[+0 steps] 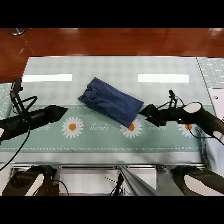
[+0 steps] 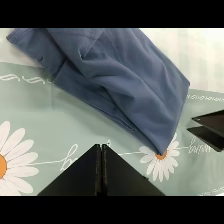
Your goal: Fold the shirts.
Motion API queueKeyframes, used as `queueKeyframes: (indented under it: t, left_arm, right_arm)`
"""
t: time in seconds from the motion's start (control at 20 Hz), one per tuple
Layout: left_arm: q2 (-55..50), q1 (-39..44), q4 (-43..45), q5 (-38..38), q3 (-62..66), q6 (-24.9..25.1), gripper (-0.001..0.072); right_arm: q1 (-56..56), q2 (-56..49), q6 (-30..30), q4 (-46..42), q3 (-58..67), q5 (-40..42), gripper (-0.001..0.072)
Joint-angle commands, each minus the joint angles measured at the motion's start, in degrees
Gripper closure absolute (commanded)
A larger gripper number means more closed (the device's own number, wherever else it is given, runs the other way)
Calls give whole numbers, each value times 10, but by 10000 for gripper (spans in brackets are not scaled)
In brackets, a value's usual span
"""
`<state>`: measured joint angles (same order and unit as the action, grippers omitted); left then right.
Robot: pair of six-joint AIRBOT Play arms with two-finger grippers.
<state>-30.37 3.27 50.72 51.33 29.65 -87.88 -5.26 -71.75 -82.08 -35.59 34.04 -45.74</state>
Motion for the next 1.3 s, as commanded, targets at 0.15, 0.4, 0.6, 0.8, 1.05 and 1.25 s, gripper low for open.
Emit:
queueKeyframes:
  t: [0.15, 0.4, 0.6, 0.8, 1.05, 1.25]
  left_arm:
    - [-3, 0, 0, -2, 0, 0, 680]
    - [-7, 0, 0, -1, 0, 0, 680]
    - [-7, 0, 0, -2, 0, 0, 680]
    - [-7, 0, 0, -1, 0, 0, 680]
    - [-7, 0, 0, 3, 0, 0, 680]
    - [-7, 0, 0, 2, 0, 0, 680]
  right_arm:
    - [-78, -159, 29, 27, 145, -21, 107]
    - [-100, -190, 77, 0, 273, -75, 690]
    - [-94, -180, -4, -198, 502, -205, 690]
    - [-92, -176, -44, -334, 748, -362, 690]
    - [4, -136, -90, -342, 840, -453, 690]
    - [148, -76, -134, -335, 824, -518, 691]
